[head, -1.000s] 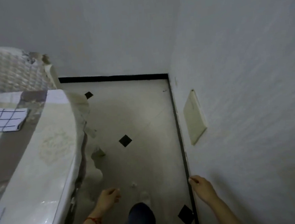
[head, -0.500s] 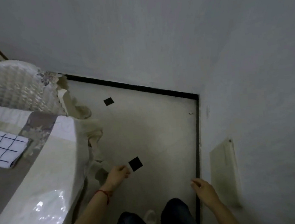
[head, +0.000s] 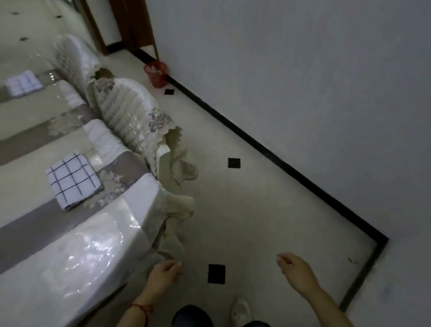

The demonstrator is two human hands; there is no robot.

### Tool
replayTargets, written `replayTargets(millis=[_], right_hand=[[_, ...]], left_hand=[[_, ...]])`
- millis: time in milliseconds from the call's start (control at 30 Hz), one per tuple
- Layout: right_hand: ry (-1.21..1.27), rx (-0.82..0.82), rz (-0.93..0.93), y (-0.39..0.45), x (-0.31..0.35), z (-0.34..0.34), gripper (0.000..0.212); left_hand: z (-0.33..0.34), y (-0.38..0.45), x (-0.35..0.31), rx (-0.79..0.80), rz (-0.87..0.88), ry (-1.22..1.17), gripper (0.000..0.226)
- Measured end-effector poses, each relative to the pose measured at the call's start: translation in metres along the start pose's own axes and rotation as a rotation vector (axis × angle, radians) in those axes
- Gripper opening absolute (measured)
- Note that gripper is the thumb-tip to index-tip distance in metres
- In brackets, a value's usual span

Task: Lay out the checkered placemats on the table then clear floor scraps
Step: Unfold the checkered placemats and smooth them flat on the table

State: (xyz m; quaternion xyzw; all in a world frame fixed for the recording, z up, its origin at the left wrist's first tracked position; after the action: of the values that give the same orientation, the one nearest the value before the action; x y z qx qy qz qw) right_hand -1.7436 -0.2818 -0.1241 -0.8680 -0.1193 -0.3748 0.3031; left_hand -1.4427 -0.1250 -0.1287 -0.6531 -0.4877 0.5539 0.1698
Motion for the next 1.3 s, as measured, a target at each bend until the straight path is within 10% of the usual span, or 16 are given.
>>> replayTargets(millis=[533, 967, 1300], right_hand=[[-0.017, 0.471, -0.523, 0.154, 0.283, 0.140, 0.022], [-0.113, 0.613, -0.686, 0.198, 0.409, 0.223, 0.029], [-0.142, 0.708, -0.675, 0.224, 0.427, 0.260, 0.026]], left_hand=[[-0.181, -0.009, -0.025, -0.459, 0.000, -0.581, 0.019], [-0.290, 0.067, -0.056, -0.871, -0.145, -0.480, 0.031], [-0.300, 0.113, -0.076, -0.840, -0.321, -0.378, 0.056]])
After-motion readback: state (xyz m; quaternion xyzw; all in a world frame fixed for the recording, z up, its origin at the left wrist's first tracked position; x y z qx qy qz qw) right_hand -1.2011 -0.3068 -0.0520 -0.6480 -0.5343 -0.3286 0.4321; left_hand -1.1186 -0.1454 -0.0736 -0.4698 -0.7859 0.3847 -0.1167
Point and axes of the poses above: each hand's wrist, its own y-axis towards the middle knuckle, its own z-axis out of the palm, x = y × z, the point moved 6 cm from there along y, towards the middle knuckle, and after that the axes turned 14 degrees about -z, right-handed, at the moved point
